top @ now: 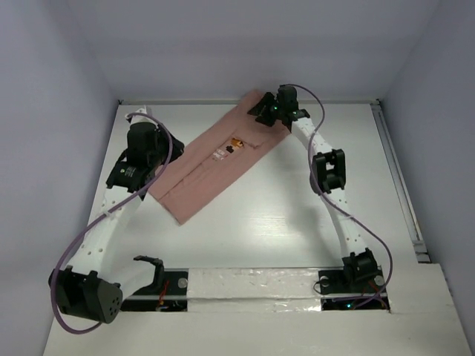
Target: Fold and stack the t-shirts
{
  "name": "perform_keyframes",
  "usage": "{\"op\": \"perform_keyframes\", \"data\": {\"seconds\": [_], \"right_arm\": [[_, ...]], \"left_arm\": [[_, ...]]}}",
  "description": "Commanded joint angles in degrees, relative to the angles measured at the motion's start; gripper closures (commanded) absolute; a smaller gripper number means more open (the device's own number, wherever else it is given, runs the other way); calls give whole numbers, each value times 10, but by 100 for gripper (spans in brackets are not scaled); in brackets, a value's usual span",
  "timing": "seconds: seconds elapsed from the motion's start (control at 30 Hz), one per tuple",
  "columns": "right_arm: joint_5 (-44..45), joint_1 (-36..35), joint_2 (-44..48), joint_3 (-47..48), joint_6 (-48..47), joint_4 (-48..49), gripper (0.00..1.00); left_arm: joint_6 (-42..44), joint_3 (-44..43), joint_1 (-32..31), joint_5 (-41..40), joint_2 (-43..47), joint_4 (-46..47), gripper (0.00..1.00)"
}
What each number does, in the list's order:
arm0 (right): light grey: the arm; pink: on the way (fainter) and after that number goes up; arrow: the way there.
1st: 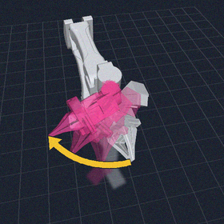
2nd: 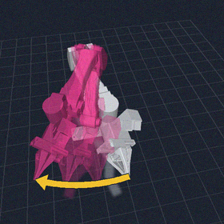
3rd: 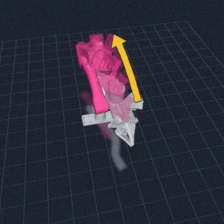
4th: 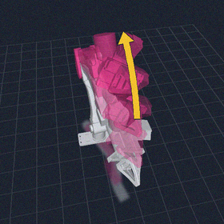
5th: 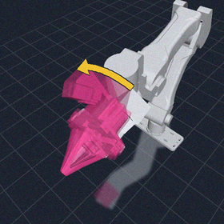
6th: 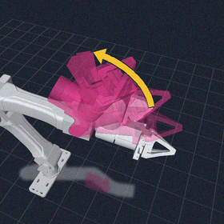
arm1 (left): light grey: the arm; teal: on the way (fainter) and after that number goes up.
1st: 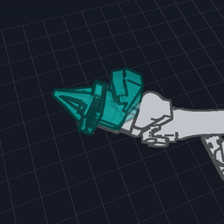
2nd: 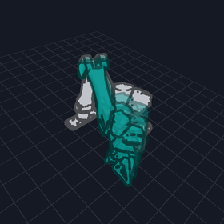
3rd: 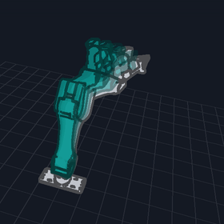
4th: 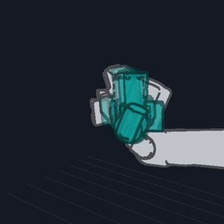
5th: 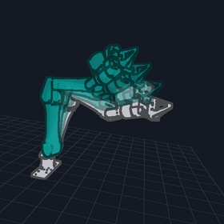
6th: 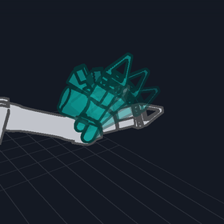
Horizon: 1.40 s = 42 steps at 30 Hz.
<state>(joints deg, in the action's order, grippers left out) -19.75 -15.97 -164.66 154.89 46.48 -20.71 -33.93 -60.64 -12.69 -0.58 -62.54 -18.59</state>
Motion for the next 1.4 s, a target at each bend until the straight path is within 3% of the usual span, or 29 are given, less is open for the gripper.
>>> {"op": "perform_keyframes", "data": {"seconds": [0.0,0.03,0.07,0.1,0.13,0.17,0.2,0.23,0.27,0.3,0.33,0.4,0.43,0.47,0.5,0.8,0.83,0.87,1.07,1.2,1.37], "right_arm": [[-53,-13,151,-16,33,60,28],[-37,-20,230,-244,25,119,23],[-29,-25,305,-346,20,178,16],[-24,-25,416,-415,15,201,16],[-16,-25,460,-466,11,201,17],[-15,-39,503,-576,11,205,30],[-14,-54,544,-637,10,229,56],[0,-75,613,-691,11,233,91],[8,-101,640,-790,8,232,100],[24,-168,664,-840,9,250,100],[70,-203,690,-884,20,263,100],[95,-276,683,-970,85,296,81],[117,-295,660,-989,112,312,70],[123,-310,642,-1002,149,332,53],[125,-324,620,-1001,159,346,49],[158,-367,441,-921,274,348,48],[161,-367,430,-918,287,350,49],[161,-367,421,-912,308,358,61],[167,-342,406,-926,326,382,100],[164,-294,520,-1096,302,393,100],[148,-240,784,-1274,233,237,100]], "left_arm": [[2,-63,-2,2,14,-25,73],[9,-74,-2,3,11,-31,71],[12,-84,-2,2,8,-32,66],[16,-103,-2,2,8,-31,65],[21,-112,-2,2,7,-32,65],[32,-123,-2,-2,5,-34,65],[37,-142,-2,-4,6,-36,66],[41,-150,-2,-3,5,-38,70],[45,-157,-2,0,5,-40,74],[47,-168,-2,3,5,-43,91],[47,-170,-2,3,7,-43,99],[40,-167,-2,28,14,-38,100],[37,-167,-2,30,15,-35,100],[34,-167,-2,36,17,-34,100],[29,-166,-2,38,17,-33,100],[26,-141,-2,50,41,-46,100],[27,-139,-2,50,43,-47,100],[26,-136,-2,50,43,-47,100],[31,-122,-2,48,32,-45,99],[26,-104,-2,66,20,-36,89],[30,-48,-15,81,-8,-7,73]]}}
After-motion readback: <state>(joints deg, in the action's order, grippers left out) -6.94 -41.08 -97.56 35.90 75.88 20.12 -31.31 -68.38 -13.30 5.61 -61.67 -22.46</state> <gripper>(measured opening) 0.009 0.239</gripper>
